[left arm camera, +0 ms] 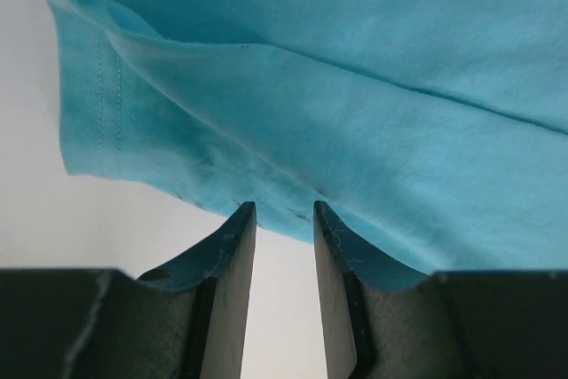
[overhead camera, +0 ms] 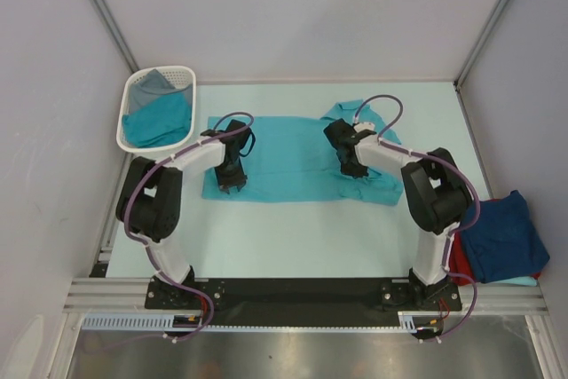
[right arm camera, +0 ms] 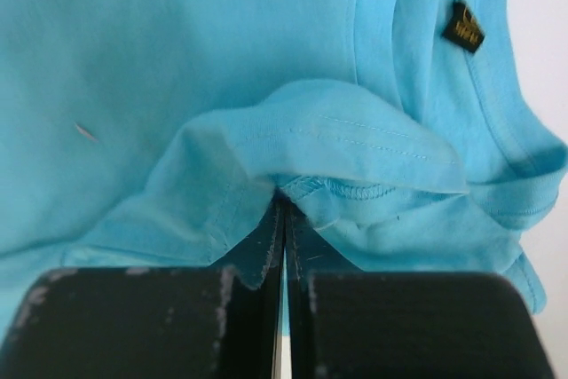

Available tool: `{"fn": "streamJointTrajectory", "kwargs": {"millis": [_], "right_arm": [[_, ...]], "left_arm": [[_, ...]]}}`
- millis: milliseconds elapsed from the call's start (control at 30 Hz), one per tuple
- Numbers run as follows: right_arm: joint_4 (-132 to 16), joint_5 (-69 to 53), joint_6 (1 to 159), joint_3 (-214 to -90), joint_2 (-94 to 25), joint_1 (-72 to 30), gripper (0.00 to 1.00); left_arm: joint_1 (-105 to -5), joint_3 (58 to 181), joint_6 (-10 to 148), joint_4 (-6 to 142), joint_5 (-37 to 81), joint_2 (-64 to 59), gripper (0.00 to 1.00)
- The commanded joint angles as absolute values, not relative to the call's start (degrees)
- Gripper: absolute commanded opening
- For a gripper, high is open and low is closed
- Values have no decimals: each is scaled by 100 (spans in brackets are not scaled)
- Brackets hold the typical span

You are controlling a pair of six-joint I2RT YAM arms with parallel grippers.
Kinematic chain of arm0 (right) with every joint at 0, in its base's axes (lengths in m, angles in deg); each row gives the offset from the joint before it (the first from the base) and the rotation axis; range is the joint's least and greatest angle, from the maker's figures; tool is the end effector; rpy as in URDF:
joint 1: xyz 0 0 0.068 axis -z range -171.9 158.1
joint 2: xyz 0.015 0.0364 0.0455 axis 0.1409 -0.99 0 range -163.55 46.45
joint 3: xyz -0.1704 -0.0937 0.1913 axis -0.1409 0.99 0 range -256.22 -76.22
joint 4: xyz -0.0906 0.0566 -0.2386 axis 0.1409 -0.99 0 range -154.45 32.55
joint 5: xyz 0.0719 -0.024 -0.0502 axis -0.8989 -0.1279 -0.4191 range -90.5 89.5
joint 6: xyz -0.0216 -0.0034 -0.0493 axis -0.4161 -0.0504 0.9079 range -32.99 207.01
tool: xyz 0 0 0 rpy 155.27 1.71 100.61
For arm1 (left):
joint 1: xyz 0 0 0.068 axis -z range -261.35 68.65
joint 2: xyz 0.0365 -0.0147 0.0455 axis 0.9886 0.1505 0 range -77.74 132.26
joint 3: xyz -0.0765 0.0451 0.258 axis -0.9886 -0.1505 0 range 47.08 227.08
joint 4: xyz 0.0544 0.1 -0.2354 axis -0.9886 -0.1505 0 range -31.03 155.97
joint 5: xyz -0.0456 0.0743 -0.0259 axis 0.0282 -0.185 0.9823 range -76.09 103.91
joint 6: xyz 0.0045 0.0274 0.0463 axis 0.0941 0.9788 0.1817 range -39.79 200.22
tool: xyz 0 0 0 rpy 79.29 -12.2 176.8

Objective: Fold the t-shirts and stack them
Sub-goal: Fold the flattened tshirt in 1/3 of the way

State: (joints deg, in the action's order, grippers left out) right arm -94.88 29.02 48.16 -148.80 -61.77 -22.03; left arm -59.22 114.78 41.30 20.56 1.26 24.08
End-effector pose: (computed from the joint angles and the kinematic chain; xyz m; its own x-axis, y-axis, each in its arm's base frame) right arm 0.3263 0.1692 0.1699 -0.8406 0.1432 -0.5224 0.2754 0.9435 -0.1845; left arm 0.3089 -0.1172 0.1771 -0.9165 -0.2890 -0.2766 -0.3149 0.9476 0.0533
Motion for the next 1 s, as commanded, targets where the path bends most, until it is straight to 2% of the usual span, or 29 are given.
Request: {"fn": "streamJointTrajectory", "kwargs": {"millis": [0,700,867,967], "right_arm": [[-9392,3017,4895,-15426,-6367,-2099,0],[-9463,3167,5264,-17123,-7334,-1765,0],[-9463,3246,5343,-16826,-6747,-1809,0],[-9296,3263,5335,-16062,-5965,-2019,0]], "left_arm": [[-5893,11414,4198,2141,195,2439,37],[-5893,11282,4225,2176,195,2457,36],[-5902,11291,4225,2202,195,2360,36],[-5893,11317,4225,2220,169,2290,36]]}}
